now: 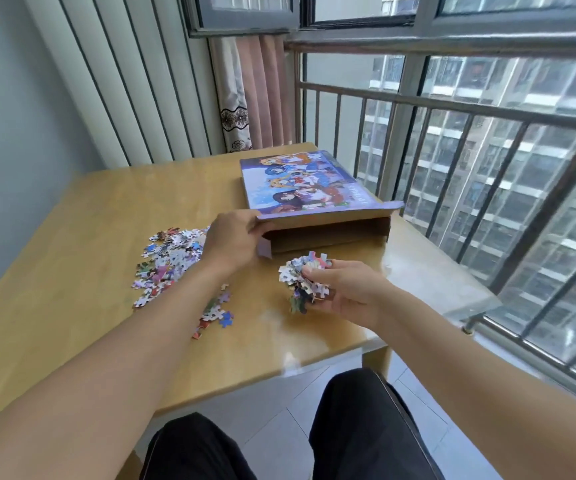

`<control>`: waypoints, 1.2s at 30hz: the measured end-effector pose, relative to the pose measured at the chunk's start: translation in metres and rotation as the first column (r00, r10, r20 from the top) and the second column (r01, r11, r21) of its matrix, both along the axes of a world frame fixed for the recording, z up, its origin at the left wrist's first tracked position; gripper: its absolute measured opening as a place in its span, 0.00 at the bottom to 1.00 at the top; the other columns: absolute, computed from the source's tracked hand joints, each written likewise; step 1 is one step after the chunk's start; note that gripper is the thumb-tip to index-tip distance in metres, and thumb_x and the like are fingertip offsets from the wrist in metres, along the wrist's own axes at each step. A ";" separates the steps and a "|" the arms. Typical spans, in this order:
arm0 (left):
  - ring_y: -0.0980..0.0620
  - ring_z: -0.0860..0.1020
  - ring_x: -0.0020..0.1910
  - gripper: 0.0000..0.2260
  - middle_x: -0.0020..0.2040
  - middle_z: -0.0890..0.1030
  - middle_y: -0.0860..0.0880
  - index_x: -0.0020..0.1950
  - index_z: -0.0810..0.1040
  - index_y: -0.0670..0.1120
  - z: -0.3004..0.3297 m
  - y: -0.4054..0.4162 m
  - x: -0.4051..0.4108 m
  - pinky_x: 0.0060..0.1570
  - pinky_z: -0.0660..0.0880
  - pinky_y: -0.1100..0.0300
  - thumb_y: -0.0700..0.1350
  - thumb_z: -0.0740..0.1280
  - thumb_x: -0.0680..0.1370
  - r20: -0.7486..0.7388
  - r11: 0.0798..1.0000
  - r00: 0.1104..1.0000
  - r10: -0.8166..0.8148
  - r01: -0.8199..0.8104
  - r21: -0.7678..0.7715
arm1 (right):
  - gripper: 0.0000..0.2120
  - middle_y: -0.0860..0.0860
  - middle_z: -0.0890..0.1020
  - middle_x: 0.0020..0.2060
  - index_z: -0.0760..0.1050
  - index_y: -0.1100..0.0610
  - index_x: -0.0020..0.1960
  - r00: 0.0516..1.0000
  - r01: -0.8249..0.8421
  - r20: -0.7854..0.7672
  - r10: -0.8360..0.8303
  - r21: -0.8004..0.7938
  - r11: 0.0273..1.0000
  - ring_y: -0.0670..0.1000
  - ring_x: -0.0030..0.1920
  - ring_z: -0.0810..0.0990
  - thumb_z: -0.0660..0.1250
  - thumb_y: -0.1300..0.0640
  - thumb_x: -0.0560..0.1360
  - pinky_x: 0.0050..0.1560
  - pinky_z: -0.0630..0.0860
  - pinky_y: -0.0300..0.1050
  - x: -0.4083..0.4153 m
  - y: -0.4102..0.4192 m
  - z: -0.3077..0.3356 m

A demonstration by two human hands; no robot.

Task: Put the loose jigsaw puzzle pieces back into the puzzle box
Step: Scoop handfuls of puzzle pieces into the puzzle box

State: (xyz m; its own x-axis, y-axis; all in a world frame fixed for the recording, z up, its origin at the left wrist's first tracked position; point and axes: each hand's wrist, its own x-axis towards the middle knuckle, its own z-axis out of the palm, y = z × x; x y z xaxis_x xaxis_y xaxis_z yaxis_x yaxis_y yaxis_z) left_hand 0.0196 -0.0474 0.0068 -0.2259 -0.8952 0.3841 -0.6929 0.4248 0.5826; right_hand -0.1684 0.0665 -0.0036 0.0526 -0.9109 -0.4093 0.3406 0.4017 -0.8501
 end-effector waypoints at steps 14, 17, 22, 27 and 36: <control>0.48 0.82 0.43 0.08 0.45 0.86 0.47 0.53 0.86 0.45 0.037 -0.004 -0.008 0.44 0.75 0.57 0.46 0.72 0.77 -0.143 0.992 0.989 0.039 -0.055 -0.110 | 0.06 0.60 0.80 0.40 0.73 0.64 0.44 0.978 0.180 0.073 -0.194 0.167 0.969 0.57 0.42 0.81 0.67 0.66 0.79 0.45 0.78 0.53 -0.029 -0.065 0.059; 0.48 0.81 0.44 0.09 0.46 0.85 0.48 0.55 0.86 0.46 0.042 -0.003 -0.009 0.43 0.75 0.58 0.47 0.72 0.78 -0.131 0.994 0.991 0.014 -0.028 -0.107 | 0.03 0.59 0.79 0.42 0.73 0.65 0.49 0.973 0.202 0.083 -0.216 0.155 0.967 0.56 0.44 0.80 0.66 0.66 0.80 0.47 0.77 0.52 -0.027 -0.073 0.066; 0.50 0.81 0.44 0.09 0.46 0.86 0.49 0.57 0.86 0.48 0.047 -0.001 -0.012 0.42 0.71 0.61 0.48 0.72 0.78 -0.139 0.993 0.990 0.007 -0.022 -0.113 | 0.02 0.57 0.81 0.46 0.73 0.64 0.52 0.943 0.308 0.089 -0.321 0.130 0.942 0.54 0.39 0.79 0.62 0.68 0.82 0.41 0.78 0.50 -0.018 -0.090 0.069; 0.49 0.82 0.46 0.10 0.47 0.86 0.49 0.57 0.86 0.50 0.050 0.001 -0.012 0.46 0.76 0.57 0.49 0.72 0.78 -0.132 0.994 0.991 -0.002 -0.013 -0.111 | 0.15 0.57 0.82 0.58 0.72 0.61 0.66 0.805 0.551 0.133 -0.578 0.193 0.812 0.55 0.54 0.83 0.57 0.67 0.82 0.55 0.82 0.51 -0.005 -0.114 0.066; 0.48 0.83 0.47 0.09 0.48 0.87 0.48 0.56 0.86 0.48 0.051 -0.003 -0.008 0.46 0.77 0.57 0.49 0.71 0.78 -0.150 0.994 0.988 -0.045 0.029 -0.108 | 0.16 0.57 0.83 0.56 0.77 0.55 0.64 0.762 0.547 0.363 -0.536 0.082 0.833 0.59 0.53 0.83 0.61 0.65 0.79 0.49 0.83 0.53 0.002 -0.112 0.058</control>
State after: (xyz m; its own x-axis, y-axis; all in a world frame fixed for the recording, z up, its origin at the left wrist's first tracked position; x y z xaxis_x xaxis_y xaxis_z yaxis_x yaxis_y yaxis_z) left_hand 0.0114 -0.0502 0.0575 -0.1897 -0.8399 0.5084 -0.5822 0.5132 0.6305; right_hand -0.1667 -0.0450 0.0539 -0.3160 -0.8429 -0.4354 0.7737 0.0367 -0.6325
